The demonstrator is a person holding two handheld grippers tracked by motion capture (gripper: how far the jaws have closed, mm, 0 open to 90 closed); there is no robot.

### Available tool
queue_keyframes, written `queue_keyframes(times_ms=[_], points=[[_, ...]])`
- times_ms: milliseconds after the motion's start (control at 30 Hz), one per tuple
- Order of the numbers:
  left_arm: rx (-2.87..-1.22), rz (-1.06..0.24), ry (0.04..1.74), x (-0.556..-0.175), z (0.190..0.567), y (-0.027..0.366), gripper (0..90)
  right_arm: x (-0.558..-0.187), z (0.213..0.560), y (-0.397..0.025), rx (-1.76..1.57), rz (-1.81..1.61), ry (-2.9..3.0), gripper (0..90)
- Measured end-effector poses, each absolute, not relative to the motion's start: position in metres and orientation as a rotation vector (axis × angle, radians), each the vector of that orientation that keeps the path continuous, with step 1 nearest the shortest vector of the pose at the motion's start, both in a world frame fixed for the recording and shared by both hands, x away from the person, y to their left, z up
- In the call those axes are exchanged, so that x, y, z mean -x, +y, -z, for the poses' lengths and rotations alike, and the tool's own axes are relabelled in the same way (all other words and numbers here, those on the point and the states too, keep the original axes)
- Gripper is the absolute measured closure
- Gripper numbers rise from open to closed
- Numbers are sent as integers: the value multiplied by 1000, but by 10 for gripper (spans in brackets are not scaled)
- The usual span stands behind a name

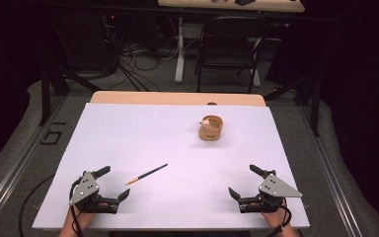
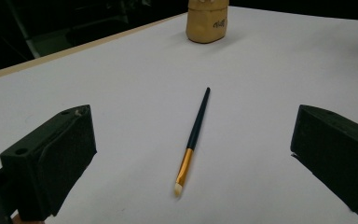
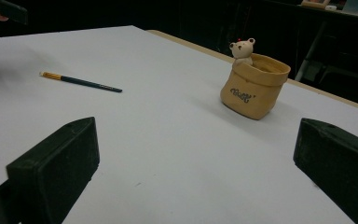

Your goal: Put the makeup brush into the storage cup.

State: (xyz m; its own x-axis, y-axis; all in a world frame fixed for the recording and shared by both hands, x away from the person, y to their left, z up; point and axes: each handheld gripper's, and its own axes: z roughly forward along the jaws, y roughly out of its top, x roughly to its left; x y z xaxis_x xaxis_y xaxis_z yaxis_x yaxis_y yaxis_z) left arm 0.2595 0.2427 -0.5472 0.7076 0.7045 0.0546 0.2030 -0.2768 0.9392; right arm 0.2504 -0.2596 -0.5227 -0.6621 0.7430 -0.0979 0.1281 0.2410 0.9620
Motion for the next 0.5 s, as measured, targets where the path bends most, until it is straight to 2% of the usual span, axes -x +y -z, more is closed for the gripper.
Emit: queue_keyframes(times_ms=[500], points=[[-1829,-571,703,-265,546,240,0,-250,522,-261,-788,-1440,1969,0]])
